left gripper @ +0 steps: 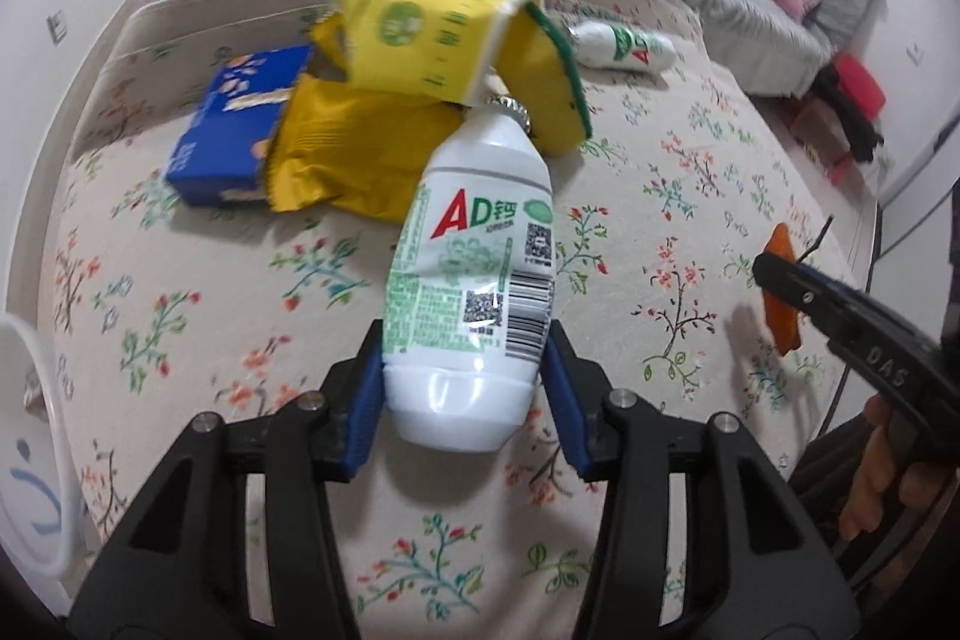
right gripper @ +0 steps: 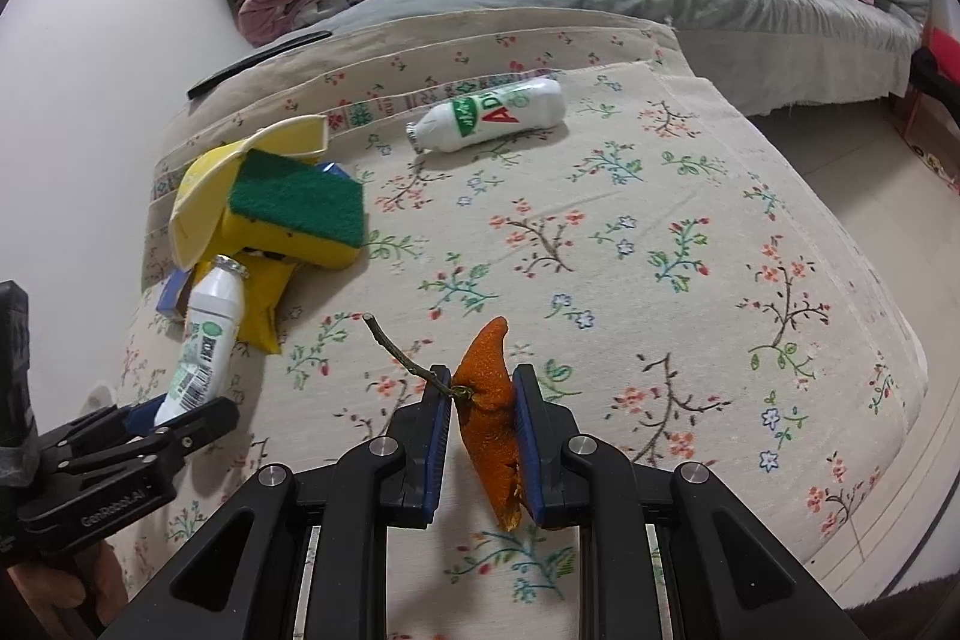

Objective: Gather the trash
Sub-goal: 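Grasp the white AD bottle with the left gripper while the right gripper holds the peel, then carry the bottle and peel over the white bin and release both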

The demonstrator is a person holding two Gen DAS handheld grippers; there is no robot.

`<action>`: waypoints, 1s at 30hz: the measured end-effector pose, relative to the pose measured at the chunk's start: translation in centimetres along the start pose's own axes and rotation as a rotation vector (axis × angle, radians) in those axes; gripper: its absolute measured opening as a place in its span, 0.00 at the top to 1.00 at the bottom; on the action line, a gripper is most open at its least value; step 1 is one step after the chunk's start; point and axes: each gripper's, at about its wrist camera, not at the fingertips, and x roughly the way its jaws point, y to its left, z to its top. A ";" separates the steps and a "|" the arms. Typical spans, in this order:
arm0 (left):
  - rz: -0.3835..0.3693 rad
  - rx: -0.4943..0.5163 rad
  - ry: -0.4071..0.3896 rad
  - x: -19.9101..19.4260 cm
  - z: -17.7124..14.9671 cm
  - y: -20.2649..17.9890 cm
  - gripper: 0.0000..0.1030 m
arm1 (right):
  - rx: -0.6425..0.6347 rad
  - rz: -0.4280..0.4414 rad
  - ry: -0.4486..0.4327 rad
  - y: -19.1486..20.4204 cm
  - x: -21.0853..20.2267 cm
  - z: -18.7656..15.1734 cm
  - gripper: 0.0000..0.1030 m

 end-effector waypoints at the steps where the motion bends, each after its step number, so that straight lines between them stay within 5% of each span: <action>1: -0.005 -0.014 -0.009 -0.5 -0.3 0.3 0.51 | -0.006 0.002 0.000 0.2 0.0 0.0 0.79; 15: 0.001 -0.122 -0.076 -3.5 -3.1 2.9 0.51 | -0.089 0.021 -0.005 4.0 -0.3 -0.4 0.79; 30: 0.086 -0.256 -0.146 -6.7 -5.7 8.5 0.51 | -0.204 0.073 0.014 10.4 0.5 -1.5 0.79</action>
